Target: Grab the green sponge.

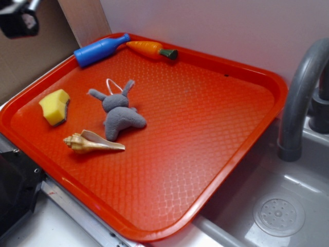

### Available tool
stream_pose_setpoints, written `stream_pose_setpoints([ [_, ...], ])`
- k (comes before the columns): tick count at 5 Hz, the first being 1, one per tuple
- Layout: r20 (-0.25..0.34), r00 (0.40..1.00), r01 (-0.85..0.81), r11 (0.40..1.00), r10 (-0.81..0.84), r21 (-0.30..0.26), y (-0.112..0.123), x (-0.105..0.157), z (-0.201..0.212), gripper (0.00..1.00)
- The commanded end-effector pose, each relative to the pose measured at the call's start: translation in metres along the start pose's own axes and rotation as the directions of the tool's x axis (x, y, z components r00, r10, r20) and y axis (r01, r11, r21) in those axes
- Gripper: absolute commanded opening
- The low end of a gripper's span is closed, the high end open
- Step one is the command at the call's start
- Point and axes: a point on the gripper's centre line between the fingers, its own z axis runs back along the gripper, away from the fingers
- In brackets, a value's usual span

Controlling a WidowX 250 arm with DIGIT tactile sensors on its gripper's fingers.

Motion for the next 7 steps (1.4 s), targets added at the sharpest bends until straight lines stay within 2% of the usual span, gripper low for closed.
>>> stream_pose_setpoints([
  [1,0.038,0.98,-0.193,0.981,0.194,-0.007,0.014,0.037,-0.046,1.0],
  [2,0.086,0.968,-0.237,0.972,0.237,-0.015,0.022,0.048,-0.066,1.0],
  [3,0.102,0.957,-0.275,0.961,0.272,0.019,0.029,0.06,-0.088,1.0],
  [4,0.137,0.962,-0.247,0.967,0.238,0.054,0.03,0.066,-0.11,1.0],
  [5,0.141,0.963,-0.245,0.966,0.231,0.086,0.034,0.069,-0.132,1.0],
  [7,0.143,0.969,-0.216,0.97,0.2,0.108,0.033,0.063,-0.17,1.0],
])
